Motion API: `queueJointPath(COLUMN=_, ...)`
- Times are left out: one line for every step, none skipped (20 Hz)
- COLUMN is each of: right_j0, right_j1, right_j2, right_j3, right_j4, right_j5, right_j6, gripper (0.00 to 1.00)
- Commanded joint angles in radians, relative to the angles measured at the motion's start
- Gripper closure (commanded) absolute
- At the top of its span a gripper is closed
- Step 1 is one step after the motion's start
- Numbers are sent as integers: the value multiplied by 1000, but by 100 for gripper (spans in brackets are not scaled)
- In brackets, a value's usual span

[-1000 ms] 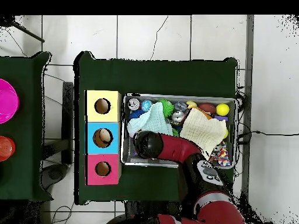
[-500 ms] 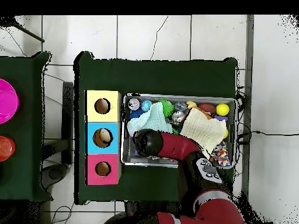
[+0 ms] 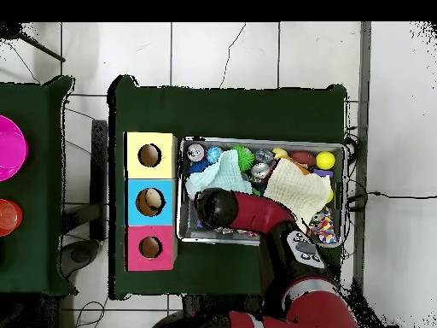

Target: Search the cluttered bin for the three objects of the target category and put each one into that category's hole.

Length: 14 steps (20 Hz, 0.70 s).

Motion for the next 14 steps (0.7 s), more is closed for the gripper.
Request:
queueJointPath(right_j0=14, right_j1=-13, right_j2=61, right_j3=-73, right_j4=-36, right_j5=53, right_j6=44, gripper=0)
queueJointPath(right_j0=18, right_j1=-23, right_j2=61, right_j3=-69, right_j4=-34, right_j5=57, right_j6=47, gripper=0)
queueJointPath(right_j0=19, right_j1=-29, right_j2=63, right_j3=-67, right_j4=-32, right_j5=60, right_j6=47, gripper=0)
queueJointPath(right_j0=23, right_j1=-35, right_j2=62, right_j3=-65, right_j4=-29, right_j5=61, right_j6=52, gripper=0)
queueJointPath(right_j0=26, right_j1=-36, right_j2=61, right_j3=-65, right_j4=-25, right_j5=58, right_j6=59, gripper=0)
queueJointPath(right_j0=34, right_j1=-39, right_j2=52, right_j3=-71, right_j4=-19, right_j5=65, right_j6=70, gripper=0)
queueJointPath(right_j0=32, right_j1=-38, right_j2=59, right_j3=-77, right_j4=-19, right_j5=63, right_j6=64, gripper=0)
queueJointPath(right_j0=37, right_j1=-38, right_j2=59, right_j3=-90, right_j4=-15, right_j5=75, right_j6=64, gripper=0)
queueJointPath(right_j0=41, right_j1=-36, right_j2=58, right_j3=-98, right_j4=-14, right_j5=85, right_j6=62, gripper=0)
queueJointPath(right_j0=46, right_j1=-35, right_j2=56, right_j3=-107, right_j4=-13, right_j5=94, right_j6=60, gripper=0)
queueJointPath(right_j0=51, right_j1=-35, right_j2=54, right_j3=-113, right_j4=-12, right_j5=103, right_j6=60, gripper=0)
queueJointPath(right_j0=55, right_j1=-38, right_j2=53, right_j3=-117, right_j4=-12, right_j5=117, right_j6=56, gripper=0)
queueJointPath(right_j0=60, right_j1=-40, right_j2=50, right_j3=-123, right_j4=-12, right_j5=136, right_j6=53, gripper=0)
queueJointPath(right_j0=64, right_j1=-43, right_j2=49, right_j3=-125, right_j4=-14, right_j5=146, right_j6=50, gripper=0)
